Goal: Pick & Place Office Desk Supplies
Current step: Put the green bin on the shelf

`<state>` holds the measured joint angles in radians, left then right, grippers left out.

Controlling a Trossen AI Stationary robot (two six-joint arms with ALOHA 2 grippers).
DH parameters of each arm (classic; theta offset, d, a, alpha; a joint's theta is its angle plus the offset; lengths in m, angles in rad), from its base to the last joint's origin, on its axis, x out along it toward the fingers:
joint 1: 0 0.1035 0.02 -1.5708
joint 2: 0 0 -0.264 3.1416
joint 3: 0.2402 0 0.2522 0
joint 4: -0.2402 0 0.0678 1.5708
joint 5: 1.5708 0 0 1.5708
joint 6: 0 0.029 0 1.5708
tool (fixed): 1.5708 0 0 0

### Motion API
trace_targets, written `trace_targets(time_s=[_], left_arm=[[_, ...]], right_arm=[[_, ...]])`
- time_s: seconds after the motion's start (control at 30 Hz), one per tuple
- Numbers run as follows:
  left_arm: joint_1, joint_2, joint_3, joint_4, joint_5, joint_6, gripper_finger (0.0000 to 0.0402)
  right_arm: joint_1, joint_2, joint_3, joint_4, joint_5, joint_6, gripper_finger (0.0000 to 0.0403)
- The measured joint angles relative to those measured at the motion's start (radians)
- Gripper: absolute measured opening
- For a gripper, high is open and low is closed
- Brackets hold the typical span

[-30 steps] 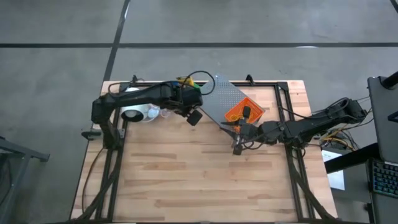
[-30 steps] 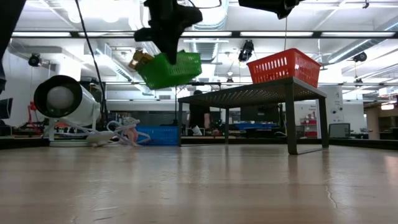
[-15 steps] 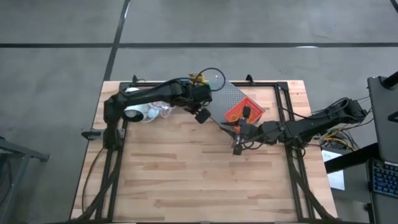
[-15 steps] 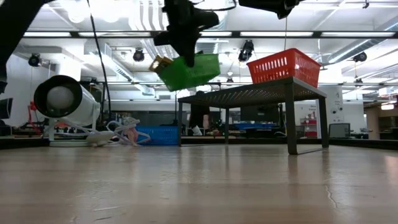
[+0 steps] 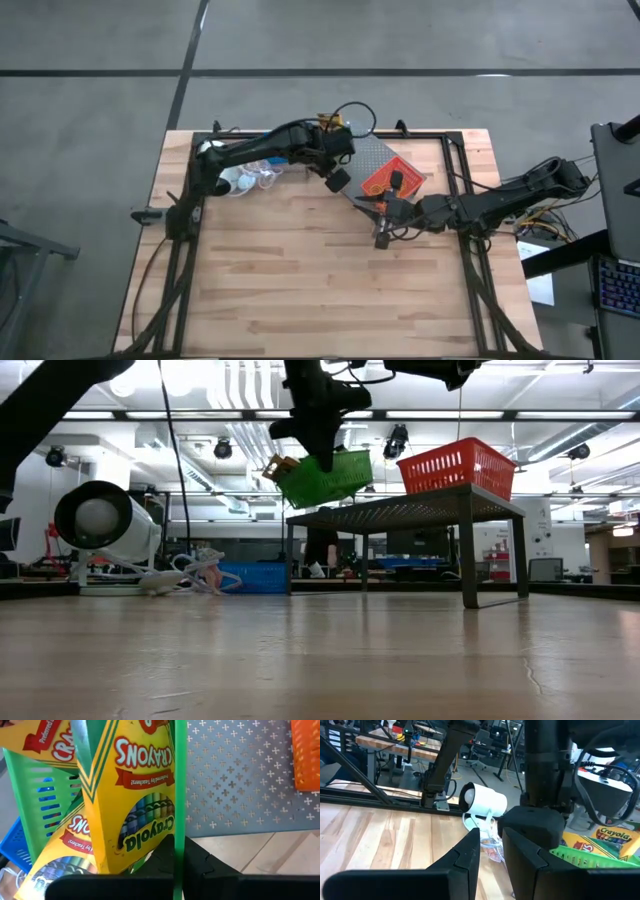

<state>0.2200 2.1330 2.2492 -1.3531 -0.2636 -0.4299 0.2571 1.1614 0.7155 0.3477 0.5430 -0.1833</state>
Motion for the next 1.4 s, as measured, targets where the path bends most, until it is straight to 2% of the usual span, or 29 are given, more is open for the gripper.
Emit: trace_targets(time_s=[0.4,0.83,1.4], left_arm=[[0.008,0.020,-0.012,0.078,0.037,0.115,0.0008],[0.006,0.018,-0.052,0.149,0.074,0.083,0.0009],[0.005,0.016,-0.061,0.153,0.108,0.082,0.0083]], right_arm=[[0.000,0.000,0.000,0.000,0.000,0.000,0.0068],[0.000,0.000,0.000,0.000,0.000,0.000,0.0082],[0.000,0.000,0.000,0.000,0.000,0.000,0.0073]])
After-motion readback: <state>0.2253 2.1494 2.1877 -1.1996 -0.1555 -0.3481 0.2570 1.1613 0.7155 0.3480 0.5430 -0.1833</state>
